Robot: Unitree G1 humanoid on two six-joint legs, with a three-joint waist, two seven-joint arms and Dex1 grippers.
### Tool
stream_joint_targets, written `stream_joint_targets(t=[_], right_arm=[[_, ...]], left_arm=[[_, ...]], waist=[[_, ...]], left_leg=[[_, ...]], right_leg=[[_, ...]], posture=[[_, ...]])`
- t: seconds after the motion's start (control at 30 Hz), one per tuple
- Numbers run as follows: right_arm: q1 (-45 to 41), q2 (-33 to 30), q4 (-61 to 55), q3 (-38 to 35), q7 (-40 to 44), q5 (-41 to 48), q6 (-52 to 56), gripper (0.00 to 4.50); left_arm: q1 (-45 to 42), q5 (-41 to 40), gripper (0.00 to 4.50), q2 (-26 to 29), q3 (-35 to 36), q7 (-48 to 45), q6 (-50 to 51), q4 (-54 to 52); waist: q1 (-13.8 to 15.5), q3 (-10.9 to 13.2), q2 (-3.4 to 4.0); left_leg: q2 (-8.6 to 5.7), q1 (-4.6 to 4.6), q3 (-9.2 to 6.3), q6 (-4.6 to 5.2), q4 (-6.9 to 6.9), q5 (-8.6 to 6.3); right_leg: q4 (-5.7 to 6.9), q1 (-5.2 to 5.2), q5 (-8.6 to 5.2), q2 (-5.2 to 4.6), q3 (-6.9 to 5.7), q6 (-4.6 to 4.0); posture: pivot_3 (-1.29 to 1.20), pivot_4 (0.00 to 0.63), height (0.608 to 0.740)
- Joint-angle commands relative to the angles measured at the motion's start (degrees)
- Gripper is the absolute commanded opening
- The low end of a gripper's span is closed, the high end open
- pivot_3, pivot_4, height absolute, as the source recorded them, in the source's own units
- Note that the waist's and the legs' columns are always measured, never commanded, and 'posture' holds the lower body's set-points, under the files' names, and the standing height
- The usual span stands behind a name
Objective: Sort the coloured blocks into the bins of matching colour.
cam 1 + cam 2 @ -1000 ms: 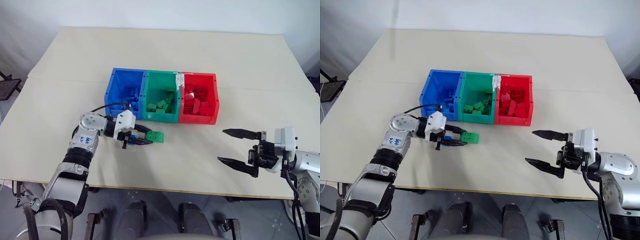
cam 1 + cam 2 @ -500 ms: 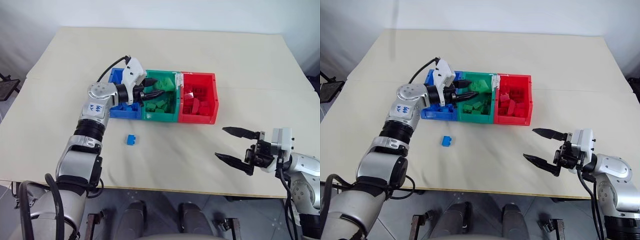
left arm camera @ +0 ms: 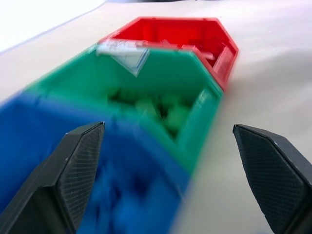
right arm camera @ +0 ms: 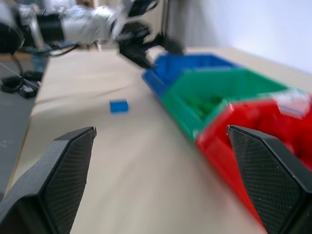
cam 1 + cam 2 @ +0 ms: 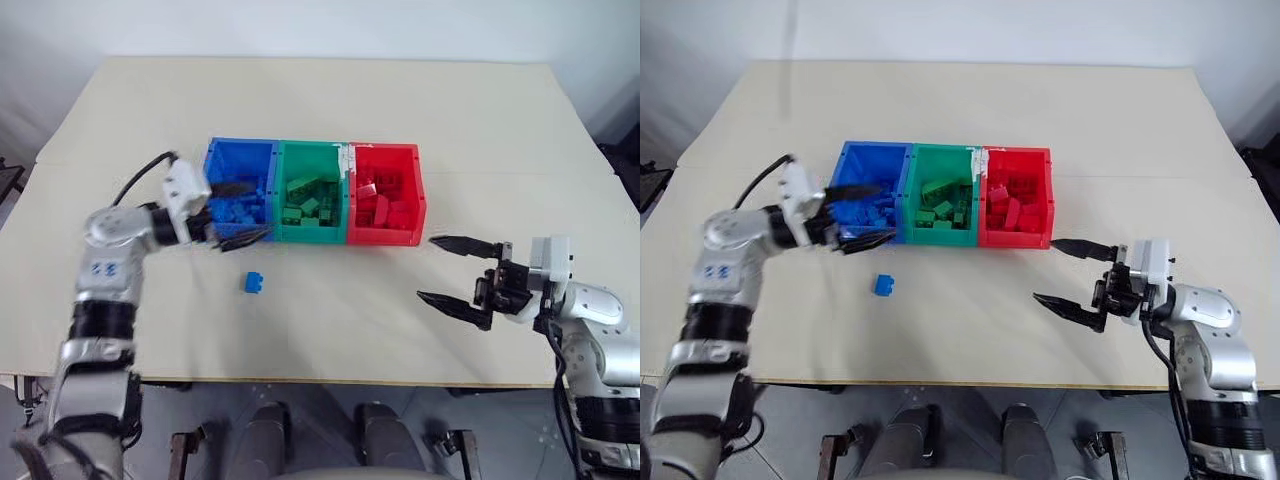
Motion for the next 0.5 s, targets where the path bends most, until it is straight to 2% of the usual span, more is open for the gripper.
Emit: stream_joint_targets(t=[0.03,0.17,0.3,0.4,0.5], right_arm=[[-2.33,0.5,1.1,0.91,3.32,0.97,-1.15,4.5],[-4.72,0.43,2.47,3.35,8.06,1.18,-0.8,4.5],[-6.3,0.72,3.61,4.34,9.77,1.0,-0.34,4.5],[-6.94,0.12,4.69,4.61,10.39,0.33,0.18,4.5],[-7.97,-0.55,6.91,4.22,11.12,-0.29,0.18,4.5]], left_arm=[[10.02,-2.47,4.47,2.98,7.26,2.92,0.42,-9.98],[26.96,-2.3,4.47,2.19,16.16,8.53,0.67,-17.45],[38.28,-2.97,4.47,0.04,21.46,12.28,1.12,-20.39],[43.18,-4.25,4.47,-0.46,23.55,12.71,1.4,-22.21],[43.91,-5.56,4.47,-0.33,22.78,13.37,2.73,-25.4]], waist=[[0.13,0.0,0.01],[0.57,0.0,0.01],[0.87,0.0,0.01],[1.14,0.0,0.01],[1.75,0.01,0.01]], left_leg=[[0.0,0.0,0.0,0.02,0.0,-0.01],[-0.04,0.01,-0.07,0.14,0.07,-0.11],[0.01,0.04,-0.05,0.31,0.04,-0.32],[0.05,0.04,-0.05,0.26,0.03,-0.4],[0.05,0.05,-0.06,0.29,0.03,-0.43]], right_leg=[[-0.03,0.02,0.0,-0.03,0.0,0.0],[-0.13,0.12,0.0,-0.07,-0.03,-0.01],[-0.18,0.12,-0.02,-0.07,-0.01,-0.04],[-0.22,0.12,-0.04,-0.06,-0.03,-0.08],[-0.25,0.14,-0.04,-0.08,-0.07,-0.09]], posture=[[0.0,0.15,0.74],[0.0,0.15,0.74],[0.0,0.15,0.74],[0.0,0.15,0.74],[0.0,0.15,0.74]])
